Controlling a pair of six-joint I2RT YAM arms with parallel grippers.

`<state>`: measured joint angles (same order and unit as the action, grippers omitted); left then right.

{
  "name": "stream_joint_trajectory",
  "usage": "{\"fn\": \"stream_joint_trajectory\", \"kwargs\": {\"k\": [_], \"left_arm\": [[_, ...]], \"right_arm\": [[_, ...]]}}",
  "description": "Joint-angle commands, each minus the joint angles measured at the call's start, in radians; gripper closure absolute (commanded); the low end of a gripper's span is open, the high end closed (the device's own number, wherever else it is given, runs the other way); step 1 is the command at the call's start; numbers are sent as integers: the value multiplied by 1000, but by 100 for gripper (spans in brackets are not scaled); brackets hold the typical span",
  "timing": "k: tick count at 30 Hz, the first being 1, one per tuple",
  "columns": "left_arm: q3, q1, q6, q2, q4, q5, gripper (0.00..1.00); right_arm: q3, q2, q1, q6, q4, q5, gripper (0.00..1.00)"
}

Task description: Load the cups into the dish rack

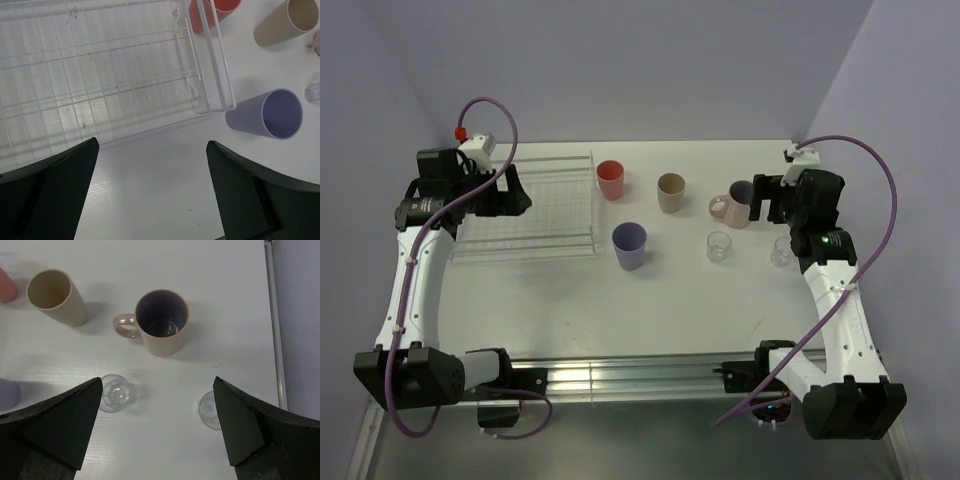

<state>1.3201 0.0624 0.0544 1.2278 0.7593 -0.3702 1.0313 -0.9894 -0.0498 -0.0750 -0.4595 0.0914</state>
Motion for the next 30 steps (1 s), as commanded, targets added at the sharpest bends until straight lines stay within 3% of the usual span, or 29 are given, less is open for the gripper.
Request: {"fn": "stream_joint_trajectory", "kwargs": {"k": [1,10,18,30], "left_arm": [[42,2,-42,-13,-11,-19,1],[57,-1,-44,-1,-12,1,1],[71,-1,-44,9,-12,-15,1],[65,-4,-36,-14,-75,-64,1]], "right_arm": [[6,6,5,-35,16,8,0],[70,-78,7,-36,-79,-5,0],[197,-195,4,-19,-151,-117,2],[705,-745,-25,-58,-386,-196,17]]}}
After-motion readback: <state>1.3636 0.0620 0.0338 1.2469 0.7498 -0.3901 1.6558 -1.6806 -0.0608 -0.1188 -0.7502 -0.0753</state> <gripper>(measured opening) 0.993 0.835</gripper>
